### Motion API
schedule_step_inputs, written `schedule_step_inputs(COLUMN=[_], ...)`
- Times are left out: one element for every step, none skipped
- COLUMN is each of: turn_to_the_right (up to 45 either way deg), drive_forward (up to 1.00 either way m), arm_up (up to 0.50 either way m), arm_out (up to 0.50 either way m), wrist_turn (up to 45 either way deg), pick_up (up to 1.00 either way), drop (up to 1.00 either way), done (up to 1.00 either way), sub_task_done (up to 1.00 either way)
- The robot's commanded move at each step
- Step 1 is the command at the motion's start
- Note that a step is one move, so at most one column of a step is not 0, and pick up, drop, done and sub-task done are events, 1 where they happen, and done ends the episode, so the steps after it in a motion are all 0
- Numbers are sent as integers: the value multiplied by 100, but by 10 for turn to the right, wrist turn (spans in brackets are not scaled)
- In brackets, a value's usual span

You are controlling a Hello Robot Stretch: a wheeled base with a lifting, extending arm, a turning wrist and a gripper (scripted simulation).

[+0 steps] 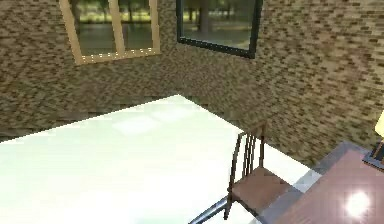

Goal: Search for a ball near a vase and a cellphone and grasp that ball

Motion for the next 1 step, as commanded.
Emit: schedule_step_inputs(turn_to_the_right=[-450], drive_forward=[0], arm_up=[0], arm_out=[0], wrist_turn=[0], pick_up=[0], drop=[0], done=[0], sub_task_done=[0])
